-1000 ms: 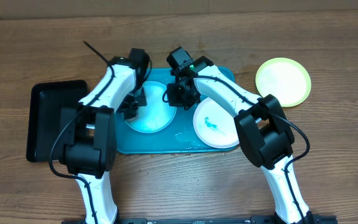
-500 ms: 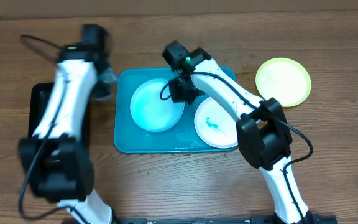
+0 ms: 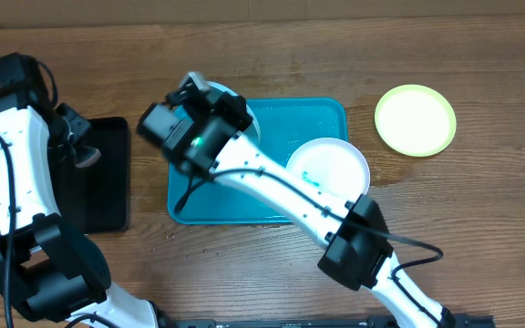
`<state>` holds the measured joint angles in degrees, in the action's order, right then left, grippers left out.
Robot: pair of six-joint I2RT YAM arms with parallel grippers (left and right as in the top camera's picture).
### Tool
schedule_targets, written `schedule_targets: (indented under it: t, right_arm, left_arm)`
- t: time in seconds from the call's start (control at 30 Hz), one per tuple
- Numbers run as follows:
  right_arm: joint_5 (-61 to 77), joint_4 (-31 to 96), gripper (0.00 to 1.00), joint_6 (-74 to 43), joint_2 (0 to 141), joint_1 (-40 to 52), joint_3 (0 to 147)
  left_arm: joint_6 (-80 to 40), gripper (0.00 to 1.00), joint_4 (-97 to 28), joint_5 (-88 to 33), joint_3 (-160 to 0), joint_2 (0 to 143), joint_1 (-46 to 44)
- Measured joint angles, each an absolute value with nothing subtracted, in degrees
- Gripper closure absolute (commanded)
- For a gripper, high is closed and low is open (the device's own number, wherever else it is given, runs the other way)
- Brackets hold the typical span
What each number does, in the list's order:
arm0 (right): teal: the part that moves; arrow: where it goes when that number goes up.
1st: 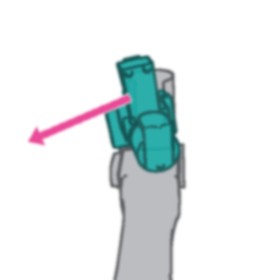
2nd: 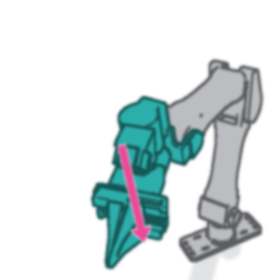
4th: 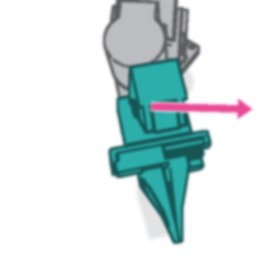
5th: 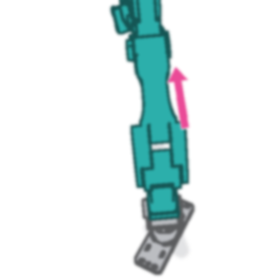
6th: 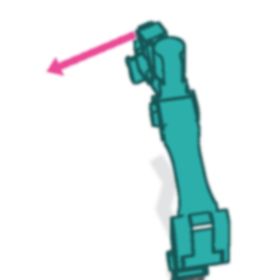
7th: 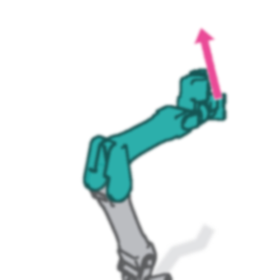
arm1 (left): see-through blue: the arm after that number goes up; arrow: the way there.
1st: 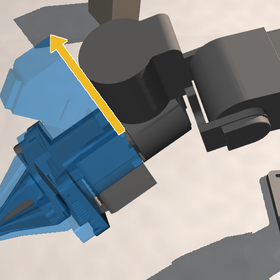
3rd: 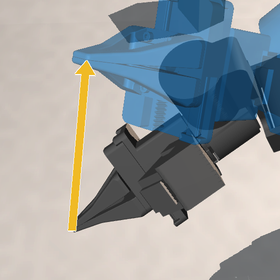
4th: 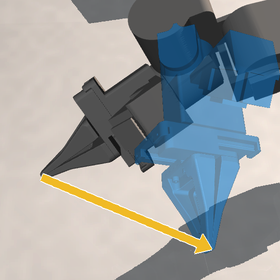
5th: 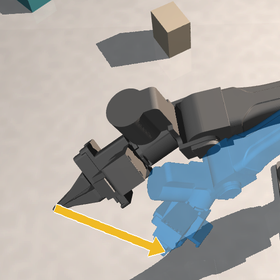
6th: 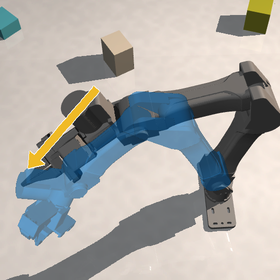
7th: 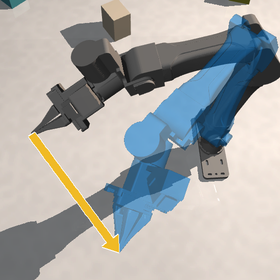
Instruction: Clean dirty plates on tray and stack at the side
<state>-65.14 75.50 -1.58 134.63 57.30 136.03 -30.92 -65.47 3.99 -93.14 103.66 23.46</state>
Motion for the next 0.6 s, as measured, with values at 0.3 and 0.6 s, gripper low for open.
schedule_targets:
  t: [0.3, 0.6]
  right_arm:
    - [-77.28, 75.53, 0.96, 6.46, 134.63, 58.35, 136.03]
    - [-65.45, 74.67, 0.96, 6.72, 134.63, 57.01, 136.03]
  left_arm:
    - [-30.24, 0.96, -65.65, 2.72, -93.14, 103.66, 24.38]
    - [-29.61, 0.96, -65.65, 0.6, -93.14, 103.66, 24.38]
